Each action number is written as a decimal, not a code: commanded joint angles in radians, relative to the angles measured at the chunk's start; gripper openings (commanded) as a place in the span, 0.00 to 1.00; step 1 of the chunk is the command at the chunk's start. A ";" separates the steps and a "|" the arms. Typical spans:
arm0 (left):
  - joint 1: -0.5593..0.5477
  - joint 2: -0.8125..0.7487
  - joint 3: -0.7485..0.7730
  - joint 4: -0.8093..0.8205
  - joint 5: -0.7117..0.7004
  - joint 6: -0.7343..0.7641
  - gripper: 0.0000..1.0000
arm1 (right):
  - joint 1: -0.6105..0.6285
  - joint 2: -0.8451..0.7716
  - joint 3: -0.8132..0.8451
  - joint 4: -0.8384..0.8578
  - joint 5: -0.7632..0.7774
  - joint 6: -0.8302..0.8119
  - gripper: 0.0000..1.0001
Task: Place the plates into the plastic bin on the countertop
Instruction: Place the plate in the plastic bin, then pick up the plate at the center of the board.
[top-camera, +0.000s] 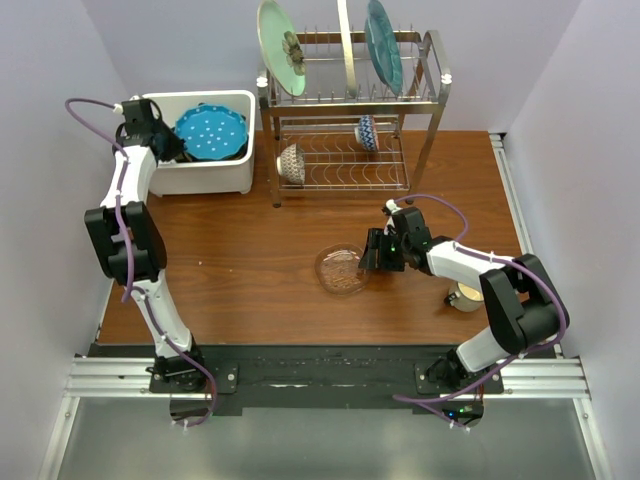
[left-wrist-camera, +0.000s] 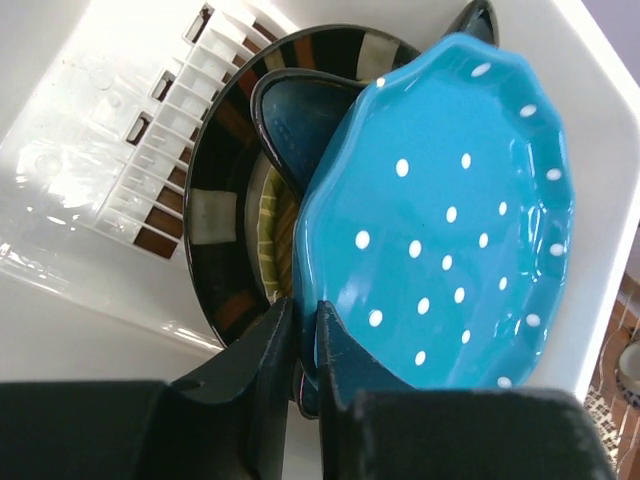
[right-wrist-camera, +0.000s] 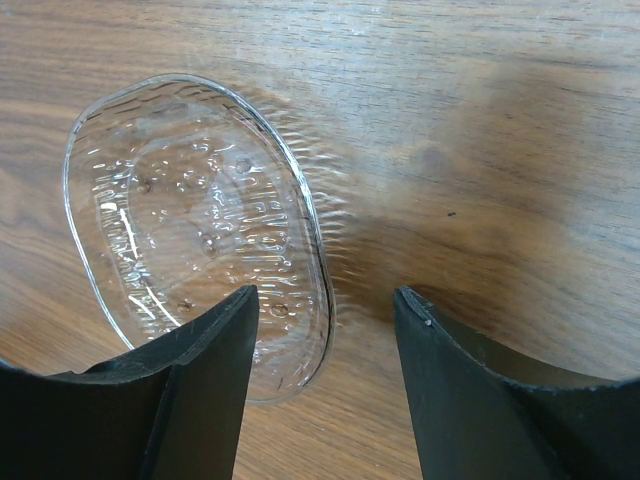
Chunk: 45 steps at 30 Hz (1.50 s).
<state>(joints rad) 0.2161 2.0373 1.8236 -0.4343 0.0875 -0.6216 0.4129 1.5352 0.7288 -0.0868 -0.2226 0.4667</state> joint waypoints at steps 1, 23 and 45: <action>0.023 -0.075 0.077 0.128 0.024 -0.033 0.23 | -0.003 -0.023 -0.006 -0.034 0.019 -0.019 0.60; 0.022 -0.460 -0.331 0.295 0.190 -0.050 0.84 | -0.002 -0.021 0.006 -0.036 -0.001 -0.014 0.61; -0.357 -0.753 -0.960 0.282 0.215 0.029 0.81 | -0.002 -0.092 0.023 -0.067 -0.008 0.004 0.61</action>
<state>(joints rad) -0.0540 1.2900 0.9215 -0.1883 0.2893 -0.6212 0.4129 1.4826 0.7307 -0.1589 -0.2260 0.4679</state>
